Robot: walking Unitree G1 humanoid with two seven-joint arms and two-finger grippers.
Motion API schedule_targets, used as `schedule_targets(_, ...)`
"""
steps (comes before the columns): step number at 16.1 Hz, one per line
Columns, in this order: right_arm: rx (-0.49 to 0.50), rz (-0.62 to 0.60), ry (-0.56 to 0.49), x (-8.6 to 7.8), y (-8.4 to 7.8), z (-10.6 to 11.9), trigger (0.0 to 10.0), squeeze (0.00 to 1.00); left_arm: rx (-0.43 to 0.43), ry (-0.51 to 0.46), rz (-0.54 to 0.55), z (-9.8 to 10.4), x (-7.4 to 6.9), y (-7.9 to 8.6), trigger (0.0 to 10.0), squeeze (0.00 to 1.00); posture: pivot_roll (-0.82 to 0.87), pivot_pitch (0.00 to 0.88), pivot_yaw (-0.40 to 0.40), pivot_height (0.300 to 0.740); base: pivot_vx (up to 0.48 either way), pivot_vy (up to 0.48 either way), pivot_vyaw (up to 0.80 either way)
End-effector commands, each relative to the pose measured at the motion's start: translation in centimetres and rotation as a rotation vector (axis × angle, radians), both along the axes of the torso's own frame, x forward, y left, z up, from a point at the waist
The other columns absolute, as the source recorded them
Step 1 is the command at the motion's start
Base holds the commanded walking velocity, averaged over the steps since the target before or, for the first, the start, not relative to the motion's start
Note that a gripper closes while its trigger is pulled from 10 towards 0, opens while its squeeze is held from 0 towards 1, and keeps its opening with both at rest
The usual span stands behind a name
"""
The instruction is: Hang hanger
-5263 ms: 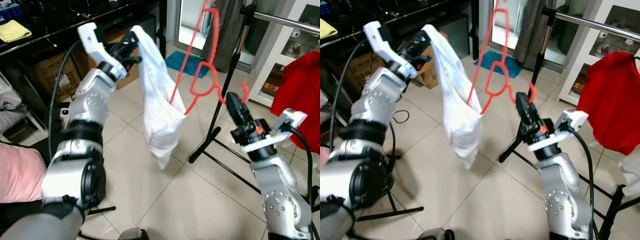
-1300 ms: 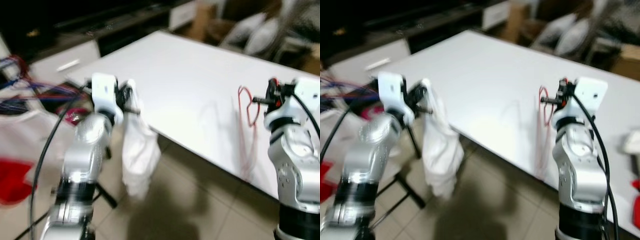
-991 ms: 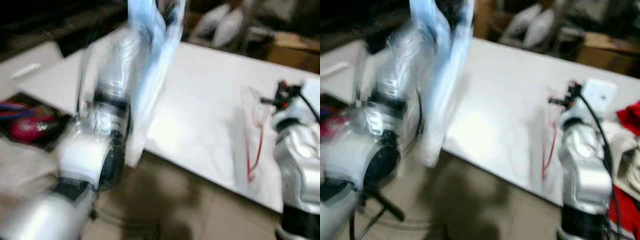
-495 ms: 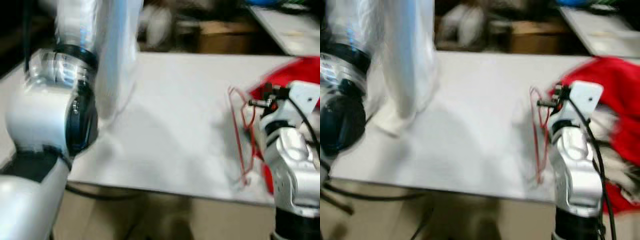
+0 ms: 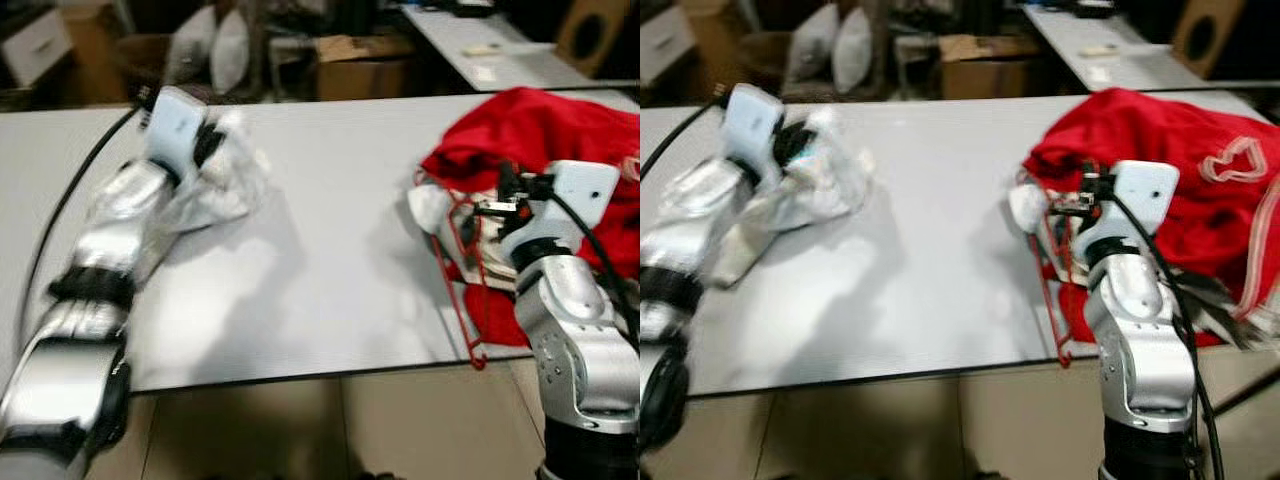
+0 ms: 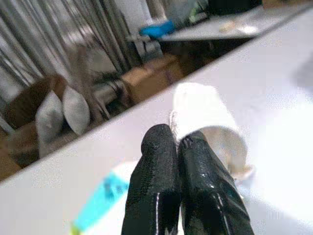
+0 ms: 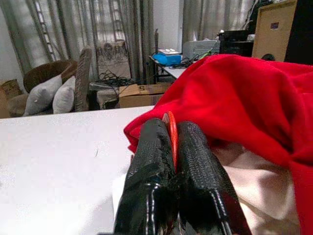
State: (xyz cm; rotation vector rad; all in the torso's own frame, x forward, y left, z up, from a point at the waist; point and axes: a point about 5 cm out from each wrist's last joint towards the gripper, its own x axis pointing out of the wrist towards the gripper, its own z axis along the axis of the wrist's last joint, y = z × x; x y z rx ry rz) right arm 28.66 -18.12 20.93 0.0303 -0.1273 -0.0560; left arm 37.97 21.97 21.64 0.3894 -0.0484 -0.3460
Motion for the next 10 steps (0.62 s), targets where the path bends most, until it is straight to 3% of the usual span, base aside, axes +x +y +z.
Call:
schedule_targets(1, 0.005, 0.035, 0.0, 0.1, 0.4, 0.0, 10.0, 0.0, 0.056, 0.052, -0.014, 0.1, -1.6, 1.8, 10.0, 0.0, 0.05, 0.0, -0.002, 0.74, 0.0, 0.0, -0.8)
schedule_targets(2, 0.005, 0.042, 0.0, 0.2, 0.5, 0.0, 10.0, 0.0, 0.072, 0.079, -0.019, -0.2, -2.1, 2.4, 10.0, 0.0, 0.05, 0.0, -0.002, 0.74, 0.0, 0.0, -0.8)
schedule_targets(3, 0.003, 0.068, 0.004, 0.1, 0.8, -0.1, 10.0, 0.0, 0.086, 0.191, -0.071, -1.1, -3.5, 3.5, 10.0, 1.0, 0.05, 0.0, 0.004, 0.74, 0.0, 0.0, -0.8)
schedule_targets(4, -0.001, 0.089, 0.01, 0.1, 1.1, -0.2, 10.0, 0.0, 0.095, 0.266, -0.101, -1.6, -4.4, 4.1, 10.0, 1.0, 0.06, 0.0, 0.009, 0.74, 0.0, 0.0, -0.8)
schedule_targets(6, -0.015, 0.171, 0.04, -0.1, 1.8, -1.1, 10.0, 0.0, 0.215, 0.425, -0.072, -2.1, -5.8, 6.3, 10.0, 1.0, 0.06, 0.0, 0.024, 0.74, 0.0, 0.0, -0.8)
schedule_targets(10, -0.039, 0.253, 0.052, -0.2, 1.9, -1.5, 10.0, 0.0, 0.176, 0.469, -0.123, -1.2, -7.0, 6.2, 10.0, 1.0, 0.06, 0.0, 0.035, 0.74, 0.0, 0.0, -0.8)
